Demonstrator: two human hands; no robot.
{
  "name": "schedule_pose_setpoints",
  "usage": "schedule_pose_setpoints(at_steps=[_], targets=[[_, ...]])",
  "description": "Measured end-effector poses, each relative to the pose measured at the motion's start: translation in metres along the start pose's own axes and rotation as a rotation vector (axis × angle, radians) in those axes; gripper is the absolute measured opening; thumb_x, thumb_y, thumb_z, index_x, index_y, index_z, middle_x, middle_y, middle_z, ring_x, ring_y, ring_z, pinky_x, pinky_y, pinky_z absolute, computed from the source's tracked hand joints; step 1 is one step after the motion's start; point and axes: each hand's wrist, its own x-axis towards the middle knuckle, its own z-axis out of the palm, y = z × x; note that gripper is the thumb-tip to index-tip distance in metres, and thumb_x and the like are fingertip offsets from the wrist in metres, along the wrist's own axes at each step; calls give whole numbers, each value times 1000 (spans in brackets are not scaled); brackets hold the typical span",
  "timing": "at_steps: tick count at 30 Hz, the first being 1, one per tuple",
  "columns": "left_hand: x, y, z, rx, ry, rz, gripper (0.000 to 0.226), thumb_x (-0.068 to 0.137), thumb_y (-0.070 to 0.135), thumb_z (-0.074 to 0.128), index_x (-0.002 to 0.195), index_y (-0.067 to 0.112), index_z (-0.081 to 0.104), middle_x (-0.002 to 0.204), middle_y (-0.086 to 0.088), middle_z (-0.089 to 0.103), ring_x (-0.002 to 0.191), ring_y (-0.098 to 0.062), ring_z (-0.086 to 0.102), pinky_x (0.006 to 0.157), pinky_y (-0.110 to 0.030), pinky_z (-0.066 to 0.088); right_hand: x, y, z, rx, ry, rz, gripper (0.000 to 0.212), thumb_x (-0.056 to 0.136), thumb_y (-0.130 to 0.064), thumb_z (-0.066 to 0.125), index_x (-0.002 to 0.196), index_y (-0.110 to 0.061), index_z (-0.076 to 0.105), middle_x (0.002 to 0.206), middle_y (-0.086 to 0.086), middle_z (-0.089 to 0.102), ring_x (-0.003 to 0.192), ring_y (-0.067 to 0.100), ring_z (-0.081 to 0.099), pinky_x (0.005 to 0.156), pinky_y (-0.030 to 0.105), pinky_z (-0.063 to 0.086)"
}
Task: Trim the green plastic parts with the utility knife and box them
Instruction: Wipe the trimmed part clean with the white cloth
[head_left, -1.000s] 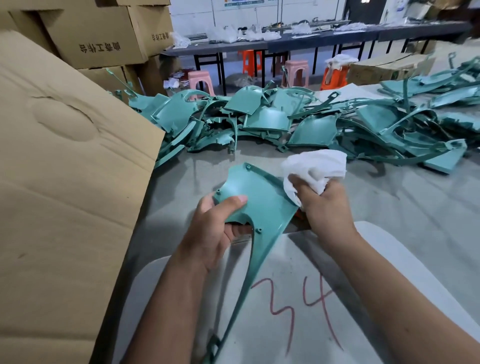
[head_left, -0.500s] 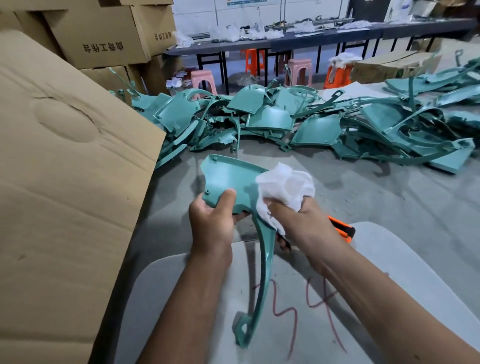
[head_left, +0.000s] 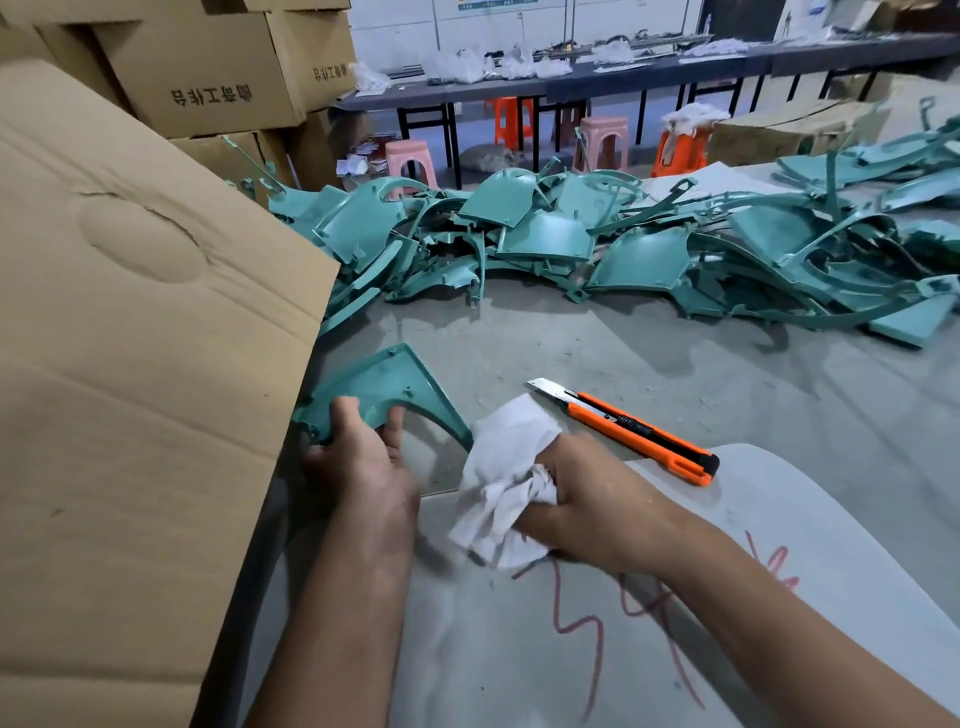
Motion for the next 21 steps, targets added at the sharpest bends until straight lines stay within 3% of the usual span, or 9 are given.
schedule_pose_setpoints(at_steps=[2, 4, 8, 11, 14, 17, 21], targets=[[0, -1, -1, -21, -41, -18, 46, 93, 12, 64, 136, 8, 50, 125, -15, 60, 71, -14, 73, 57, -21, 58, 1, 2, 0, 39, 138, 21, 18, 80, -17, 57, 86, -29, 68, 80, -21, 68, 77, 3, 61, 67, 23, 48], [-3, 0, 1, -36, -71, -27, 44, 93, 9, 62, 135, 6, 51, 122, -15, 63, 63, -12, 74, 60, -23, 60, 2, 7, -1, 37, 224, 37, 28, 81, -11, 59, 96, -29, 75, 92, -28, 70, 89, 0, 64, 75, 19, 48], [-18, -3, 1, -21, -150, -65, 38, 91, 2, 63, 127, 8, 51, 124, -15, 60, 89, -22, 71, 68, -30, 63, 4, 14, -7, 46, 338, 35, 42, 82, 0, 61, 80, -42, 67, 79, -33, 67, 73, -4, 60, 64, 8, 40], [-32, -9, 0, 64, -255, -158, 36, 91, 1, 67, 125, 1, 56, 122, -20, 64, 97, -32, 72, 70, -37, 64, 8, 18, -11, 36, 412, 93, 29, 85, -12, 61, 72, -38, 60, 68, -28, 63, 63, 0, 55, 58, 12, 37], [-34, -7, 1, 95, -394, -204, 28, 93, -1, 65, 121, 0, 60, 117, -23, 71, 101, -39, 73, 78, -44, 64, 10, 23, -20, 138, 461, 137, 31, 90, -2, 63, 73, -28, 63, 62, -19, 61, 57, 1, 50, 57, 19, 42], [-36, -4, -2, 112, -551, -283, 31, 96, 1, 61, 127, 1, 60, 119, -25, 71, 102, -39, 73, 79, -39, 64, 7, 22, -33, 429, 390, 147, 24, 96, 2, 62, 77, -10, 70, 63, -5, 63, 55, 7, 52, 54, 21, 44], [-36, -2, -4, 117, -739, -358, 24, 93, 2, 60, 115, 8, 68, 113, -17, 74, 89, -29, 75, 68, -30, 61, 4, 20, -43, 755, 251, 122, 23, 95, -15, 58, 76, -13, 70, 63, 13, 60, 49, 17, 51, 45, 28, 40]])
